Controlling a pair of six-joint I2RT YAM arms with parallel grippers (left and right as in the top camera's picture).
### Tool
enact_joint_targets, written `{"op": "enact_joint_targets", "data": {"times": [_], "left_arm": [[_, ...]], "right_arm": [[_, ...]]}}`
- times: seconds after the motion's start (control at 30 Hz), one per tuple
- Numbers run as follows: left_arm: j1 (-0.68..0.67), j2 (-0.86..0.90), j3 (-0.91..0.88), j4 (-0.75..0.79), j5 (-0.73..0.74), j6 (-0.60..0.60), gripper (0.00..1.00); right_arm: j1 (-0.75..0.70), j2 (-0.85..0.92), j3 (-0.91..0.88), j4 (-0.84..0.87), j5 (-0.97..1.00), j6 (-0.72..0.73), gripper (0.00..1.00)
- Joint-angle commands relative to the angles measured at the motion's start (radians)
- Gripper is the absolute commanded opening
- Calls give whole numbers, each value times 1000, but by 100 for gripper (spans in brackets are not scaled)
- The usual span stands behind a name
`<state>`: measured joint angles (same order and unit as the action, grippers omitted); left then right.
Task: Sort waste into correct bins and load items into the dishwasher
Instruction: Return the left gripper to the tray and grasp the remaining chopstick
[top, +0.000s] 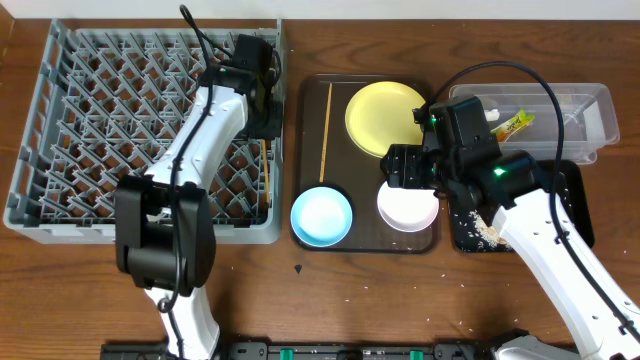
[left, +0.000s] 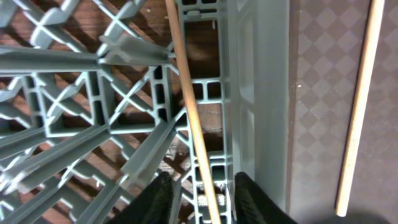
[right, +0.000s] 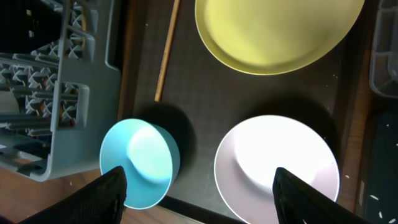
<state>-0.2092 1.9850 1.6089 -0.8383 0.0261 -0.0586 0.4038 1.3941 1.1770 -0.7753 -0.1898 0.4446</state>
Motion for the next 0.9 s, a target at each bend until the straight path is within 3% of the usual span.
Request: {"op": "enact_joint_targets", "data": {"times": [0.0,0.1,0.2,0.27,0.63,0.77,0.87], "left_arm": [[-8,-126,18,2,0,-30,36],[-14,-194,18,1,5,-33,35],[-47,-221,18,-19,116,-33,33],[-75,-209,9,-20,148,-33,27],[-206,33,-45,198,91,-21,28],[-209,119,-45,291,89,-21,37],[-209,169,-45,329,85,-21,37]], "right_arm": [[10,1,5,1,-2,11,74],[10,1,5,1,-2,11,74],[10,1,5,1,-1,11,74],[10,1,5,0,-1,11,74],[10,1,5,0,-2,12,75],[10,1,5,1,-2,12,75],[10,1,5,0,-2,12,75]]}}
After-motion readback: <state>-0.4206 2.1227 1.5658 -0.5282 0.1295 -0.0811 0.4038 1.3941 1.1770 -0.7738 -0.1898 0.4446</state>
